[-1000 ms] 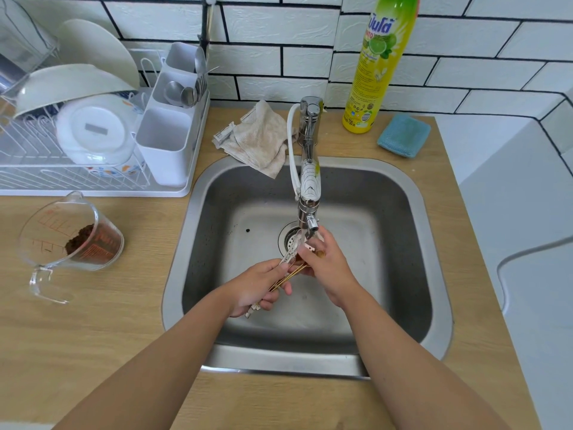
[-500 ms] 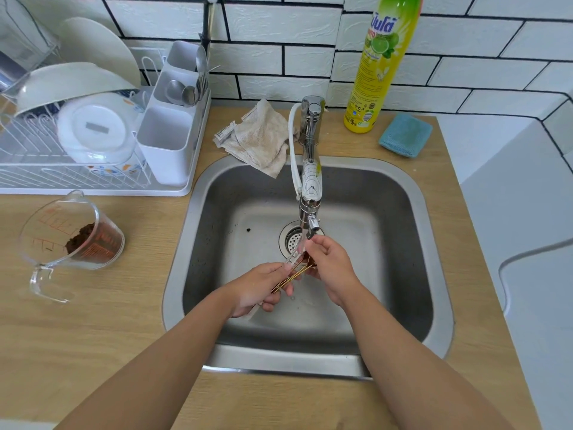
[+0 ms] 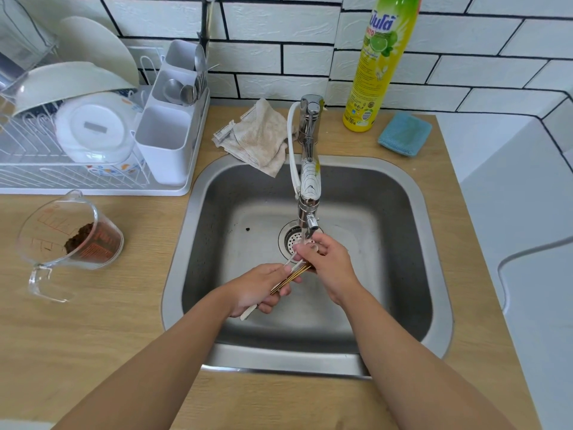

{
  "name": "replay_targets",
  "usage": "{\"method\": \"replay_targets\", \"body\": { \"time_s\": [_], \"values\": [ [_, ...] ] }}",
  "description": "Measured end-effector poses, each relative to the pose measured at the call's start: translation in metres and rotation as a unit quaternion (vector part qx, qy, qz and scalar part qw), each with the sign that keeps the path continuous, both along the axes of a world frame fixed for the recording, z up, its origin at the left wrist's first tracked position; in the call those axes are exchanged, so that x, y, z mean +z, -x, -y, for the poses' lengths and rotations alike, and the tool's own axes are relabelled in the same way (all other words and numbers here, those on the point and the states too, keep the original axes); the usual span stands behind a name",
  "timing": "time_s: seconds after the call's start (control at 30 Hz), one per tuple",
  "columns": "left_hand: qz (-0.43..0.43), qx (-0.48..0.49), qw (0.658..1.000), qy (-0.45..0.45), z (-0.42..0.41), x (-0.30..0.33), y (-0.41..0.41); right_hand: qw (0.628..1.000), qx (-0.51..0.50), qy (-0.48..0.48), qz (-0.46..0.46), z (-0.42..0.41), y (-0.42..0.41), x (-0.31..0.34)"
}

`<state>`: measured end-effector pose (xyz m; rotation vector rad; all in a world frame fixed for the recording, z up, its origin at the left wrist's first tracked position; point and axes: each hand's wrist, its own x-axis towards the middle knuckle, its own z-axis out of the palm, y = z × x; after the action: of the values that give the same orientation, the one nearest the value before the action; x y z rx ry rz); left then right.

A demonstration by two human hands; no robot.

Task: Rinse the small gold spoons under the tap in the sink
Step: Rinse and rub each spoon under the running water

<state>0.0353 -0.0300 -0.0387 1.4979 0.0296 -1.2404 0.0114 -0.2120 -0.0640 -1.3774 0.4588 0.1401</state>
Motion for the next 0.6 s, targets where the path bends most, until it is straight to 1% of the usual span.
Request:
{"method": "replay_targets", "body": {
  "time_s": [0.1,0.2,0.27,0.37,0.4,0.43,0.5,0.53,0.6],
  "values": [
    [-0.003,-0.007,1.0,0.004,0.0,-0.001,0.0,1.0,-0.007,0.026,-0.009,0.001,0.001,0.0],
    [-0.002,-0.007,1.0,0.0,-0.002,-0.003,0.0,1.0,0.012,0.0,-0.027,0.0,0.0,0.0],
    [-0.007,0.001,1.0,0.005,-0.003,-0.003,-0.001,0.997,0.036,-0.054,-0.031,0.001,-0.001,0.001],
    [-0.038,0.026,0.998,0.033,-0.004,-0.002,-0.003,0.98,0.029,-0.197,-0.023,0.004,-0.002,0.006],
    [-0.054,0.035,0.997,0.046,-0.004,-0.002,-0.003,0.976,0.043,-0.213,-0.021,0.005,-0.002,0.008],
    [-0.072,0.042,0.995,0.058,-0.004,-0.001,-0.004,0.978,0.067,-0.194,-0.022,0.005,-0.001,0.01],
    [-0.107,0.049,0.99,0.078,-0.005,0.001,-0.005,0.985,0.115,-0.121,-0.035,0.004,0.001,0.009],
    [-0.122,0.047,0.988,0.081,-0.005,0.002,-0.006,0.986,0.12,-0.109,-0.039,0.003,0.003,0.007],
    [-0.15,0.043,0.984,0.086,-0.003,0.005,-0.007,0.987,0.099,-0.122,-0.044,0.0,0.003,0.006]
  ]
}}
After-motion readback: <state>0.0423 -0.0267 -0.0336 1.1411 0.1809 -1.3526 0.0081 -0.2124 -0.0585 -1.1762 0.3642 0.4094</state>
